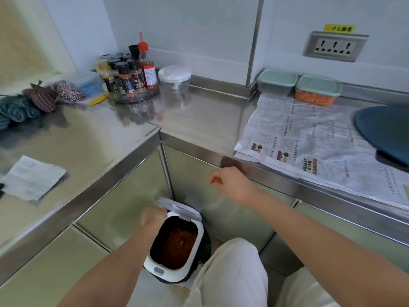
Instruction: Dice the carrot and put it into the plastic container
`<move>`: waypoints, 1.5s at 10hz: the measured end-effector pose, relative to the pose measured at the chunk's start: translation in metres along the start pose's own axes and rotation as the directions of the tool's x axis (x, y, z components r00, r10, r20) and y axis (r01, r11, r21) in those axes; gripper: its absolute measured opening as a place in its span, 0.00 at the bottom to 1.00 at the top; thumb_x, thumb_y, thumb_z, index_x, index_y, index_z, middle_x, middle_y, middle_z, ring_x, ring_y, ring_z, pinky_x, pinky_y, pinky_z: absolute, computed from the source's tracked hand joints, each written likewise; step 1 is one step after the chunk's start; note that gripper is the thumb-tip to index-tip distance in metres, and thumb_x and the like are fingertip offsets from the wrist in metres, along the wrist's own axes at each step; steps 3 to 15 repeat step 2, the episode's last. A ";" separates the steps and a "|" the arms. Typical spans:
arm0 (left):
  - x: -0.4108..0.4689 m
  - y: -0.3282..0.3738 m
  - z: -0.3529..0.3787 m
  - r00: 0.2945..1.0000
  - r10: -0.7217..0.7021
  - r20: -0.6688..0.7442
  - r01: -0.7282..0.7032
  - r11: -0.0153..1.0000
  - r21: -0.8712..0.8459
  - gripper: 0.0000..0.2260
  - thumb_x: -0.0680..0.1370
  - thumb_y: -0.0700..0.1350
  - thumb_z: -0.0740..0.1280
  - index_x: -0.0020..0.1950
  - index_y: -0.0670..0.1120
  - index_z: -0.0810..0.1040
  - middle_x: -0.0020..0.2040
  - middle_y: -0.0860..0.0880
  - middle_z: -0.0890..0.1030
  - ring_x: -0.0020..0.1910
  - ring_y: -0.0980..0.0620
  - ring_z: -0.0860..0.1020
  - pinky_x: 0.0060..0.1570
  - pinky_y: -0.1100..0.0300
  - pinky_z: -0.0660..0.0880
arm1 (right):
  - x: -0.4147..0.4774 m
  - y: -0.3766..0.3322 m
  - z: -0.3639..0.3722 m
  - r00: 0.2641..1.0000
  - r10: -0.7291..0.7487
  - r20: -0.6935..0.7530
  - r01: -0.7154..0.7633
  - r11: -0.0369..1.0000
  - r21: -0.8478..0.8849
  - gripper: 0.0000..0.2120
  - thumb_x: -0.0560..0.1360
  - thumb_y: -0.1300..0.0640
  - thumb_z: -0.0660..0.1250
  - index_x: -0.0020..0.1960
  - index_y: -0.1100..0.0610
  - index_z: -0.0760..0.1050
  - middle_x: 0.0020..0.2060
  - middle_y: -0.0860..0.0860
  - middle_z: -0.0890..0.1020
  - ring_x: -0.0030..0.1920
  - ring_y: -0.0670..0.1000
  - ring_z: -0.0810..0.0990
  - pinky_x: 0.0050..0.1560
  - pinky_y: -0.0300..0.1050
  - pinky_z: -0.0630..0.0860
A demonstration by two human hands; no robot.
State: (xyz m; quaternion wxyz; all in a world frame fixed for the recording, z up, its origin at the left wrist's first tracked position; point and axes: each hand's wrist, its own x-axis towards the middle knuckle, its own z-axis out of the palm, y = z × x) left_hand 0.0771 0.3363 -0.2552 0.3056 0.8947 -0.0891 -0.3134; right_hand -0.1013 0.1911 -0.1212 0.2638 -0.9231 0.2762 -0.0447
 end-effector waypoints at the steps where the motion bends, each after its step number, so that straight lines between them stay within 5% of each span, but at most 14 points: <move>1: -0.009 0.010 -0.002 0.995 0.073 -0.062 -0.075 0.996 -0.040 0.08 0.74 0.40 0.67 0.34 0.42 0.78 0.35 0.43 0.79 0.41 0.43 0.80 0.34 0.60 0.68 | -0.002 -0.001 -0.005 0.999 -0.031 -0.037 0.030 0.999 -0.043 0.15 0.76 0.68 0.59 0.53 0.60 0.82 0.48 0.54 0.84 0.43 0.50 0.78 0.45 0.36 0.69; 2: -0.024 0.026 -0.005 0.988 0.127 -0.091 -0.121 0.990 0.067 0.15 0.72 0.44 0.71 0.28 0.45 0.69 0.29 0.46 0.71 0.34 0.45 0.74 0.30 0.60 0.64 | -0.003 0.000 -0.009 0.996 0.010 -0.091 -0.013 1.000 -0.023 0.15 0.75 0.68 0.59 0.53 0.58 0.82 0.49 0.54 0.84 0.47 0.52 0.80 0.50 0.41 0.74; 15: -0.024 0.026 -0.005 0.988 0.127 -0.091 -0.121 0.990 0.067 0.15 0.72 0.44 0.71 0.28 0.45 0.69 0.29 0.46 0.71 0.34 0.45 0.74 0.30 0.60 0.64 | -0.003 0.000 -0.009 0.996 0.010 -0.091 -0.013 1.000 -0.023 0.15 0.75 0.68 0.59 0.53 0.58 0.82 0.49 0.54 0.84 0.47 0.52 0.80 0.50 0.41 0.74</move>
